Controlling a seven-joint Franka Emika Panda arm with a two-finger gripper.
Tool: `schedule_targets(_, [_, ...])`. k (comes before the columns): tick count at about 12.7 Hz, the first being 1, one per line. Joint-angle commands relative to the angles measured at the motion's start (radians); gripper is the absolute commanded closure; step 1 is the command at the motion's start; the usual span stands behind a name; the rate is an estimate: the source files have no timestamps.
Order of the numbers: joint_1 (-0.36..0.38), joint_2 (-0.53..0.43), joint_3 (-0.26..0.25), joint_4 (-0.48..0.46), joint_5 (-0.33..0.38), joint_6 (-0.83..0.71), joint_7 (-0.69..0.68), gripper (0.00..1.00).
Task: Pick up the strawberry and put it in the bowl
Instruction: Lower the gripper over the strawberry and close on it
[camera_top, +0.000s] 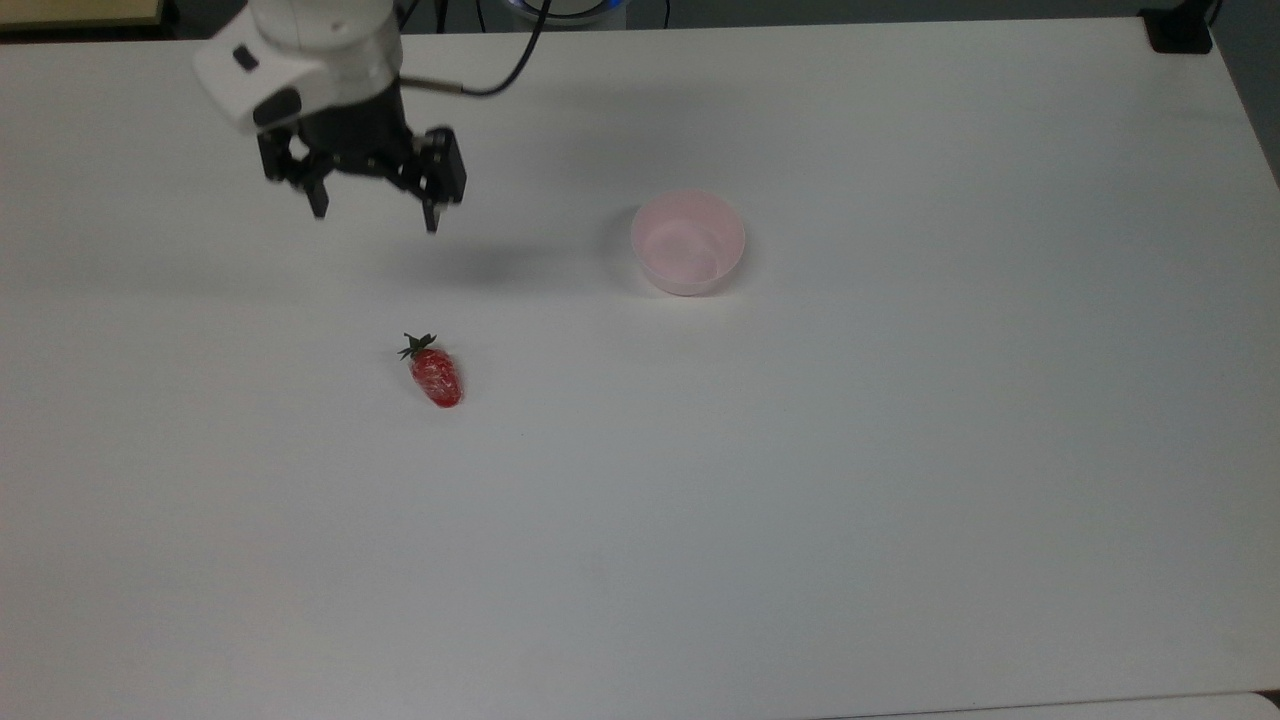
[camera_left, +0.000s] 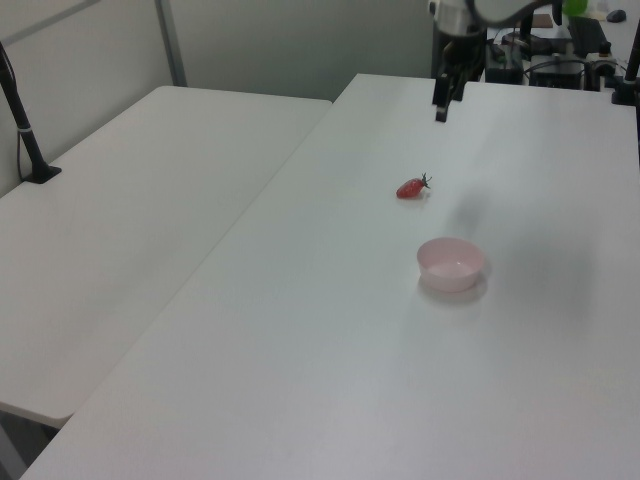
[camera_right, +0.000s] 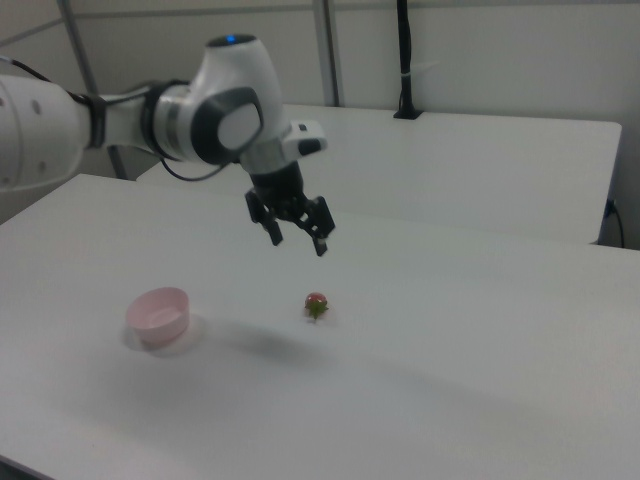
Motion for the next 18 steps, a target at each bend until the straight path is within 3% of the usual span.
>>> schedule_targets(1, [-0.024,0.105,-0.003,0.006,-0.009,0.159,0.001,0.00])
schedule_targets(5, [-0.017,0.203,0.007,0.001,-0.009,0.267,0.002,0.00])
schedule_targets(10, [-0.019,0.255,0.032,-0.002,-0.007,0.324,0.016,0.00])
schedule_targets(13, [-0.016,0.263,0.040,-0.013,-0.009,0.324,0.016,0.17])
schedule_targets(18, [-0.014,0.278,0.061,-0.028,-0.018,0.325,0.019,0.27])
